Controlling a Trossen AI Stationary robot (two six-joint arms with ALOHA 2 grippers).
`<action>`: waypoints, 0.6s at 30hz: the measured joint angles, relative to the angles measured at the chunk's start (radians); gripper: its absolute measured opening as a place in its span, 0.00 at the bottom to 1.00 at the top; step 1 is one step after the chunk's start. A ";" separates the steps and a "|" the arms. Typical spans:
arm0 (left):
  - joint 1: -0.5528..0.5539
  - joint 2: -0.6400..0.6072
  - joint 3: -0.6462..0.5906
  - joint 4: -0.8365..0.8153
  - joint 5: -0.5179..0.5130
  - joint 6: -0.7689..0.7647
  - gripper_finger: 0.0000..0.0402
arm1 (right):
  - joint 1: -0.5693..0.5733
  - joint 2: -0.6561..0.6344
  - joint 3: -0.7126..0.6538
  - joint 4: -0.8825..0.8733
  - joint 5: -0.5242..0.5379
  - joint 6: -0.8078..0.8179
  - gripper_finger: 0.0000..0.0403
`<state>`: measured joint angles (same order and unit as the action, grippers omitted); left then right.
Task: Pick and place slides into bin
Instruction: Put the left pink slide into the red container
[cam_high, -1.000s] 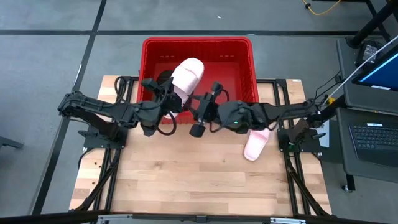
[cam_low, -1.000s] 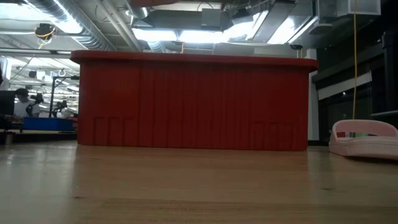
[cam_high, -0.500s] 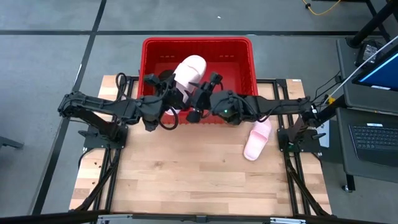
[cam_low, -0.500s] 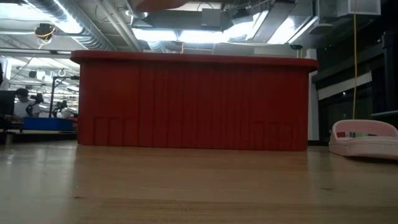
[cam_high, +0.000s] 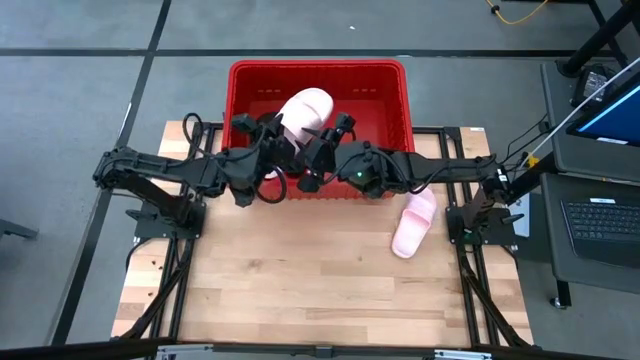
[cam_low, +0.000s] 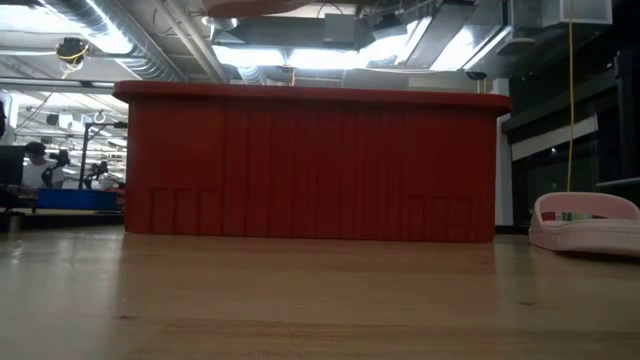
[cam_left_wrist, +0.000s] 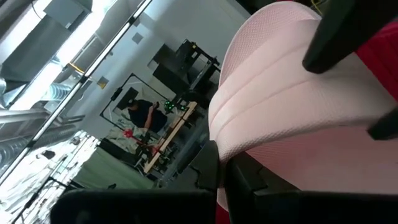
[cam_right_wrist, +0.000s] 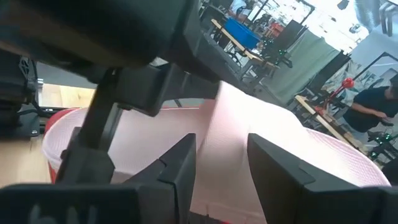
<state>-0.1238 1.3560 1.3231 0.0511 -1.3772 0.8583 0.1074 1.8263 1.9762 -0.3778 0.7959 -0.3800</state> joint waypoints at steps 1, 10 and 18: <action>0.004 0.000 0.000 0.004 0.013 0.000 0.01 | 0.000 0.000 0.000 0.000 0.000 -0.004 0.36; 0.044 0.000 0.000 0.011 0.085 -0.014 0.01 | 0.001 0.007 0.000 0.000 0.000 -0.002 0.36; 0.049 -0.001 0.000 0.013 0.082 0.002 0.01 | -0.022 0.026 0.001 -0.008 0.062 -0.054 0.36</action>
<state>-0.0746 1.3552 1.3228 0.0639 -1.2953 0.8600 0.0859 1.8524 1.9769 -0.3859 0.8580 -0.4344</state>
